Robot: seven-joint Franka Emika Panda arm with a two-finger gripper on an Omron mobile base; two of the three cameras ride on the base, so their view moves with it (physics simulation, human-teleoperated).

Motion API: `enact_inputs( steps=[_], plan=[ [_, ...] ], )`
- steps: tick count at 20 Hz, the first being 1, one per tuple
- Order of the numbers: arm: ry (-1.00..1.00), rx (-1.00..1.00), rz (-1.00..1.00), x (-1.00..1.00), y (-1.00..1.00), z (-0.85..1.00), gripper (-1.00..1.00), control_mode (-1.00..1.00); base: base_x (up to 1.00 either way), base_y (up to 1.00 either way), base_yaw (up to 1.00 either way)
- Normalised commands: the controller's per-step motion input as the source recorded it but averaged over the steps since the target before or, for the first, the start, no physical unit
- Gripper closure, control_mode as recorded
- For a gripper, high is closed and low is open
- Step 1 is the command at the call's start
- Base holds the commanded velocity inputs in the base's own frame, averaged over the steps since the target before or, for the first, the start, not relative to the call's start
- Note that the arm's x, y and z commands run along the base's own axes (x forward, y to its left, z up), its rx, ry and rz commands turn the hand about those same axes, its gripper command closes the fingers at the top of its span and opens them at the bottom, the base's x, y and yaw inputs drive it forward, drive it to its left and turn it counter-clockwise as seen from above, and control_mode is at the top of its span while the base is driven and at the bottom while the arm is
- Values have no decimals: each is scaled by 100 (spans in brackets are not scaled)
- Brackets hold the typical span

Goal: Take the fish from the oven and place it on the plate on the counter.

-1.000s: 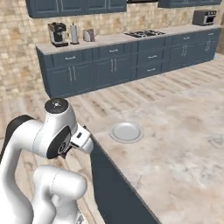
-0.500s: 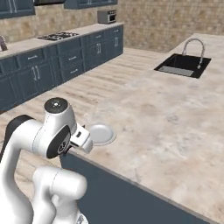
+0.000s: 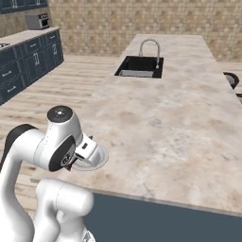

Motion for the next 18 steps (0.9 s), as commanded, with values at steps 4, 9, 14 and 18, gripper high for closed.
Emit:
enact_inputs(
  steps=[4,9,14,18],
  plan=[
    [0,0,0,0,0,0,100,100,16,-4,-6],
    [0,0,0,0,0,0,100,100,0,-6,1],
    [0,0,0,0,0,0,100,100,0,0,0],
    [0,0,0,0,0,0,100,100,0,0,0]
  ],
)
